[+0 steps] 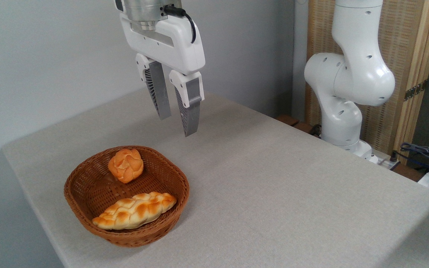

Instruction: Put bread into the basket

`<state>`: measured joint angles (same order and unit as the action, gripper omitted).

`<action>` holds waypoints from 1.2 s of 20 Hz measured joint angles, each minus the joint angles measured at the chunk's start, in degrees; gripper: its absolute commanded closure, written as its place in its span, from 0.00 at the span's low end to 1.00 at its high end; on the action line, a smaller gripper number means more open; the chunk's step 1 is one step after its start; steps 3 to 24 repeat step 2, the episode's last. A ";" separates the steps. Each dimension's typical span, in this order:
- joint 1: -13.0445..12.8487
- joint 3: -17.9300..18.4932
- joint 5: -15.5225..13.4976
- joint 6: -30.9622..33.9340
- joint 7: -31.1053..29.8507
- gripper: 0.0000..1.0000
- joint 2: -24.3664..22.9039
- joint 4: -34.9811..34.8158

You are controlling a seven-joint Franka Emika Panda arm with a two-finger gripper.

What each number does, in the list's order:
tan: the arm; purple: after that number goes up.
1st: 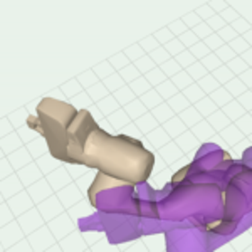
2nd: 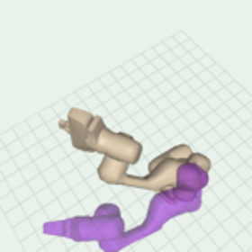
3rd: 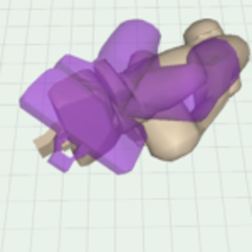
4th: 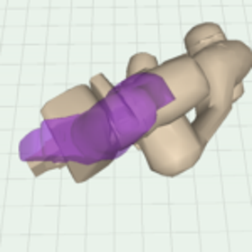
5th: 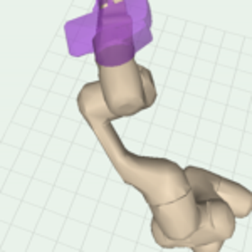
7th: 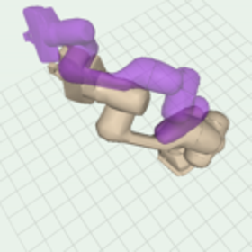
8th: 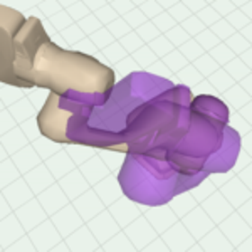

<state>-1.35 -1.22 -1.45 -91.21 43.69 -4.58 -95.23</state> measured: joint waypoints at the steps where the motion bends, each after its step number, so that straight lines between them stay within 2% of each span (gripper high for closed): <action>1: 0.00 -0.09 0.11 0.00 0.00 0.00 0.03 0.00; 24: 0.01 -0.10 0.15 0.00 0.00 0.00 0.06 0.00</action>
